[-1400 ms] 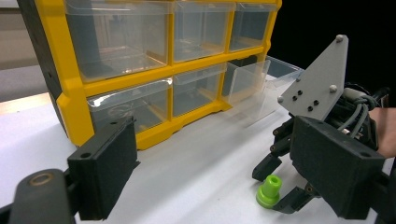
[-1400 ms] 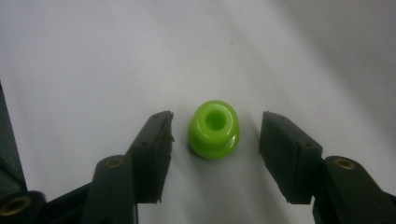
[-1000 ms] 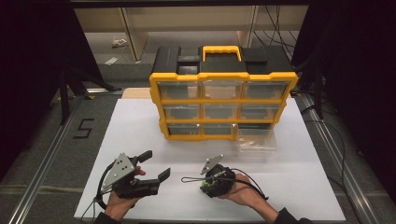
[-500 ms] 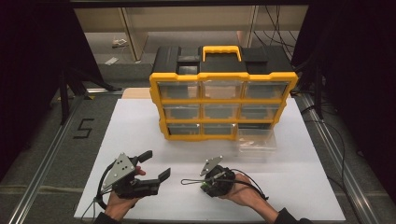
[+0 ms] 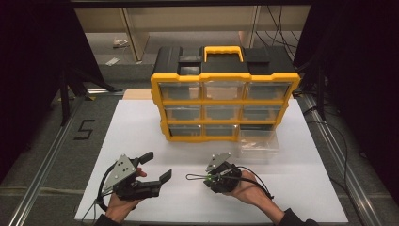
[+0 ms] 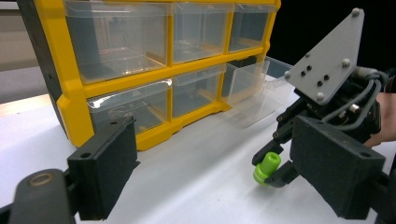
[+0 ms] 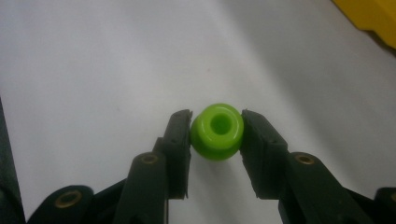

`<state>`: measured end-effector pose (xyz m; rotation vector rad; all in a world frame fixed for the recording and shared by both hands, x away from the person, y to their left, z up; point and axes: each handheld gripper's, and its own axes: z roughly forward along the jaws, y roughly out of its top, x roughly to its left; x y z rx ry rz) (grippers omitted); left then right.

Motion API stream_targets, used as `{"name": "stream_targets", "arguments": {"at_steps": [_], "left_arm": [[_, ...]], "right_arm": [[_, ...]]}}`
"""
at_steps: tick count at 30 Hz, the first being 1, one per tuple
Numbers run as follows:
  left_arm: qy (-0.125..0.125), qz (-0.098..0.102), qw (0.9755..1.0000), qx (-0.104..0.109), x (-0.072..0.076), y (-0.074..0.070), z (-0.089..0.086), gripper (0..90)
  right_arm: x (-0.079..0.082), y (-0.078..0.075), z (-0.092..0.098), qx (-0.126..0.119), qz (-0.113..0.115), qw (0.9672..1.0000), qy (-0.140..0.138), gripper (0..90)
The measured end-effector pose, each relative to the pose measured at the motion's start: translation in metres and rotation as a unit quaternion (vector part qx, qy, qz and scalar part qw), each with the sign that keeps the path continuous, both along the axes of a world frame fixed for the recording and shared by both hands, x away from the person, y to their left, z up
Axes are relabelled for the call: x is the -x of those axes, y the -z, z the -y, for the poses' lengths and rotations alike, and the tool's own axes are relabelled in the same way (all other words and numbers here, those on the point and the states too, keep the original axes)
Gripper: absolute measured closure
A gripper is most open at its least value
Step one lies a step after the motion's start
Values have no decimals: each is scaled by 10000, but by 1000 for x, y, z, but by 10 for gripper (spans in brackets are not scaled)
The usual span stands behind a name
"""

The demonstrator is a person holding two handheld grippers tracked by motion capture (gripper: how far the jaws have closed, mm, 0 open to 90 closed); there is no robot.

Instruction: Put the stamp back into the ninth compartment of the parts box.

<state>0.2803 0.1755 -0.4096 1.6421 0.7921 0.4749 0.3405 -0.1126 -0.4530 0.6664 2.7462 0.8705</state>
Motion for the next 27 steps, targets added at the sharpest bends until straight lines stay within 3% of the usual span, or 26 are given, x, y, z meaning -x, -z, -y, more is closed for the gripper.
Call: {"name": "stream_targets", "arguments": {"at_steps": [10, 27], "left_arm": [[3, 1, 10000, 7, 0, 0, 0, 151], [1, -6, 10000, 23, 0, 0, 0, 151]], "right_arm": [[-2, -14, 9, -256, 196, 9993, 184, 648], [-7, -40, 30, -641, 577, 9950, 498, 648]]}}
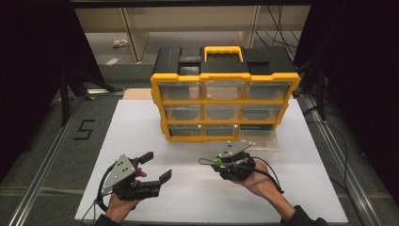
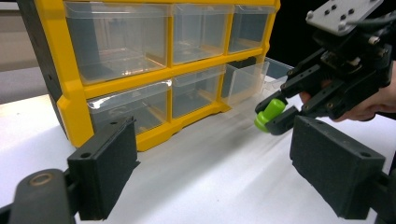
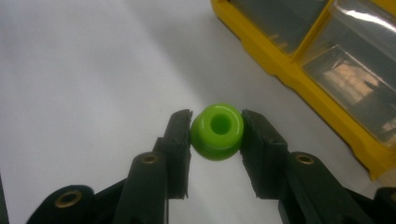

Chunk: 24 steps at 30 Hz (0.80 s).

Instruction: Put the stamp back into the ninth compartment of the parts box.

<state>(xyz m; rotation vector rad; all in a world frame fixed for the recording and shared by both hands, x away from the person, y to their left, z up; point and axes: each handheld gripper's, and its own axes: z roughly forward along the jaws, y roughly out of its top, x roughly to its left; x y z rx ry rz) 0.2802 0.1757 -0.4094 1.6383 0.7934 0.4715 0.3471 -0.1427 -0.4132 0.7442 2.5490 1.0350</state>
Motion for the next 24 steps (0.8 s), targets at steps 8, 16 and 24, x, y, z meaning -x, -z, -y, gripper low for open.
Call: {"name": "stream_targets", "arguments": {"at_steps": [8, 16, 24], "left_arm": [[-16, -2, 10000, 23, 0, 0, -1, 151], [-11, 11, 10000, 20, 0, 0, 0, 151], [-6, 11, 10000, 21, 0, 0, 0, 151]], "right_arm": [[-1, -15, 10, -147, 173, 9997, 100, 648], [-2, -24, 20, -267, 269, 9990, 228, 648], [-4, -35, 30, -398, 390, 9978, 349, 648]]}}
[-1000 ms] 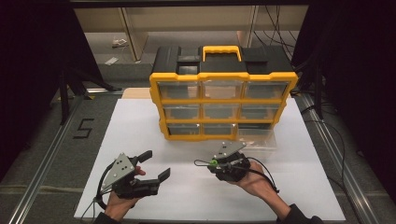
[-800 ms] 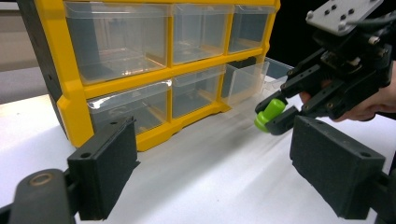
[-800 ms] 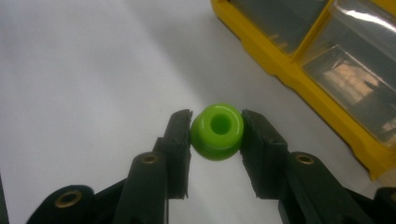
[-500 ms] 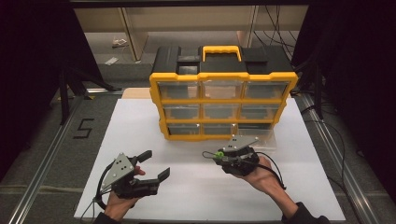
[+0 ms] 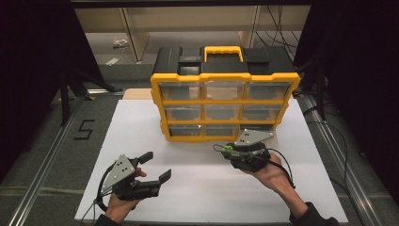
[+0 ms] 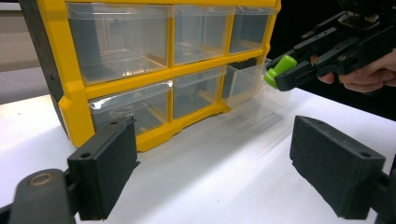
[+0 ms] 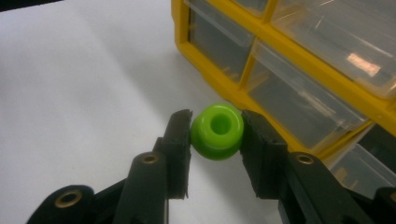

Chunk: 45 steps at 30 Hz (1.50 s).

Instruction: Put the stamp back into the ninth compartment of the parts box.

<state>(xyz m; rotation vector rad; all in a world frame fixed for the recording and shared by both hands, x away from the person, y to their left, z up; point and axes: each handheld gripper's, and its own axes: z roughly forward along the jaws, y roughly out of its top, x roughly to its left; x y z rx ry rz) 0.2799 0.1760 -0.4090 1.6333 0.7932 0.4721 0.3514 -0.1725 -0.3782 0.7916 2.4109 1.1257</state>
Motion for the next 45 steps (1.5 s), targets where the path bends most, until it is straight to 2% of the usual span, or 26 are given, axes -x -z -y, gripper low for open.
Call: {"name": "stream_targets", "arguments": {"at_steps": [24, 45], "left_arm": [[-13, 12, 10000, 14, 0, 0, 0, 150], [-7, 16, 10000, 23, 0, 0, 0, 149]], "right_arm": [[-7, -25, 36, -289, 270, 9980, 492, 649], [-14, -31, 60, -391, 327, 9953, 828, 649]]}}
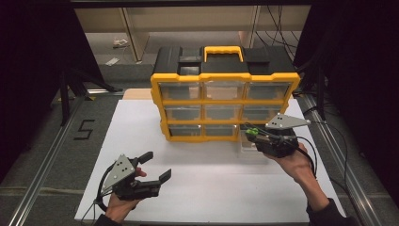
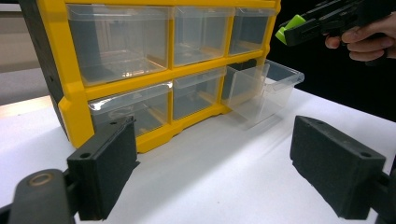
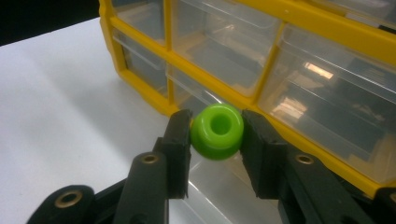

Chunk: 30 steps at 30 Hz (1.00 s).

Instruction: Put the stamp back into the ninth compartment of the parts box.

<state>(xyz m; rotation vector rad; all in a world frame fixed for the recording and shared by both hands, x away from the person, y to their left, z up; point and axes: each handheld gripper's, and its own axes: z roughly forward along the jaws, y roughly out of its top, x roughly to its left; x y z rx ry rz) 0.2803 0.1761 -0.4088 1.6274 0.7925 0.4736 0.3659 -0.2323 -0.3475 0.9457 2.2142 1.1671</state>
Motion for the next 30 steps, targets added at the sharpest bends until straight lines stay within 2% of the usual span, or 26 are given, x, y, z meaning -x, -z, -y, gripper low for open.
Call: {"name": "stream_targets", "arguments": {"at_steps": [18, 30], "left_arm": [[7, -8, 10000, 15, -1, 0, 0, 149], [4, -4, 10000, 24, 0, 0, 0, 148]], "right_arm": [[-9, 7, 18, 33, -96, 9995, 295, 649], [-15, 17, 26, 45, -265, 9986, 449, 649]]}}
